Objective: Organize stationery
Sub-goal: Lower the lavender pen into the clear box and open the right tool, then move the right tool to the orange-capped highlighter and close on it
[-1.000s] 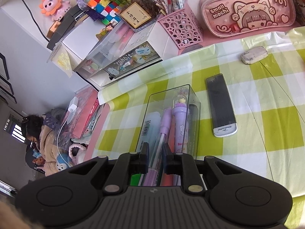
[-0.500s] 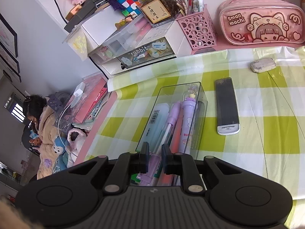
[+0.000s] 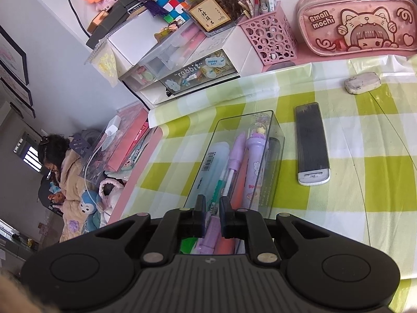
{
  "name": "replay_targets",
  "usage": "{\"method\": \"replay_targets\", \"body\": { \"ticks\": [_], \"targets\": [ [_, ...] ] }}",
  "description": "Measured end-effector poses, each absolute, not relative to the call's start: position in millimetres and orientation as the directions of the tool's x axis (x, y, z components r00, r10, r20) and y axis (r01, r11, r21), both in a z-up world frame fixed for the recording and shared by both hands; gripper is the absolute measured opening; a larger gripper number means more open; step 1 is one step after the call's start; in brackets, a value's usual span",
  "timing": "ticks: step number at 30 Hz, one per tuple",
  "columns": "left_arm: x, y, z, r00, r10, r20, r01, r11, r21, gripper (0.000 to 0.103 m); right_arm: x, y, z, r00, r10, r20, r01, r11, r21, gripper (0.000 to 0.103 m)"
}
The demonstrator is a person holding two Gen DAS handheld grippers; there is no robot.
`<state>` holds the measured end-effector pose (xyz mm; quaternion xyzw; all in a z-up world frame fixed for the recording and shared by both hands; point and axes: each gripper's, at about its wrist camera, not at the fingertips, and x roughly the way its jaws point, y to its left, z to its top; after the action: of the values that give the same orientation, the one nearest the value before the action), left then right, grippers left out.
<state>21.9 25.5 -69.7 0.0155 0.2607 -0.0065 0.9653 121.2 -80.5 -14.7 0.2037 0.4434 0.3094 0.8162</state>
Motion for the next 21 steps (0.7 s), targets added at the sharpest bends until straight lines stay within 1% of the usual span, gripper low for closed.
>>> {"method": "replay_targets", "body": {
  "ticks": [5, 10, 15, 21],
  "targets": [
    [22, 26, -70, 0.864, -0.005, -0.503, 0.021, 0.999, 0.027, 0.073, 117, -100, -5, 0.461, 0.691, -0.557, -0.317, 0.714, 0.624, 0.003],
    [22, 26, -70, 0.864, -0.005, -0.504, 0.021, 0.999, 0.026, 0.073, 114, -137, 12, 0.579, 0.612, -0.538, -0.267, 0.766, 0.584, 0.003],
    [22, 26, -70, 0.864, -0.005, -0.504, 0.021, 0.999, 0.026, 0.073, 117, -179, 10, 0.670, 0.479, -0.568, -0.133, 0.829, 0.543, 0.004],
    [22, 26, -70, 0.864, -0.004, -0.504, 0.020, 0.999, 0.026, 0.073, 122, -205, 1, 0.702, 0.351, -0.619, -0.038, 0.887, 0.460, 0.005]
  ]
}}
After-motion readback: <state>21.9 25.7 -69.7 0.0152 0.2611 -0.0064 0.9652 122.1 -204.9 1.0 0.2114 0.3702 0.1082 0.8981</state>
